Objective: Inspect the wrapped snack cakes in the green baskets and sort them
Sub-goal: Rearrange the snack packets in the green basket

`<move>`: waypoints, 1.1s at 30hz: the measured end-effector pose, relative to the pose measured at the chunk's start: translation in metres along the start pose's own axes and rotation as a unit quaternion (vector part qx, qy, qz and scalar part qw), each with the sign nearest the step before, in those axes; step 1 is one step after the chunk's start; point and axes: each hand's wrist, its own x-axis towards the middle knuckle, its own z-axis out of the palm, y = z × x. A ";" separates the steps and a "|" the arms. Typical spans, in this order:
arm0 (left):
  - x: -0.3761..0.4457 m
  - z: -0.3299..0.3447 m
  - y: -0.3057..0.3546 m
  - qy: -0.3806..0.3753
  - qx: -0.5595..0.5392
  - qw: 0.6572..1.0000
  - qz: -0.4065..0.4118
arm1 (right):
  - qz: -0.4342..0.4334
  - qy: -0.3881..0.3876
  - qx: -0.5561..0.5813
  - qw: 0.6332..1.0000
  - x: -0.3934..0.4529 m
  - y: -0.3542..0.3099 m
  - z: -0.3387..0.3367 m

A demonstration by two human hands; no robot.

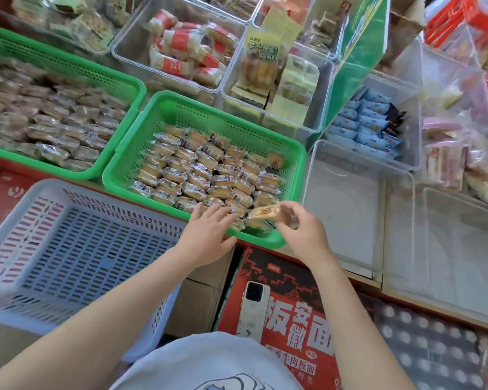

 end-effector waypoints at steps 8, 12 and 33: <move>0.010 0.017 -0.012 -0.018 0.036 0.999 -0.007 | -0.097 -0.096 -0.240 0.961 0.020 0.008 0.027; 0.011 0.019 -0.012 -0.018 0.030 0.999 -0.016 | -0.139 -0.054 -0.255 0.955 0.030 0.011 0.040; 0.034 0.018 0.010 -0.038 0.079 0.995 0.042 | -0.118 -0.056 -0.255 0.958 0.071 0.027 0.051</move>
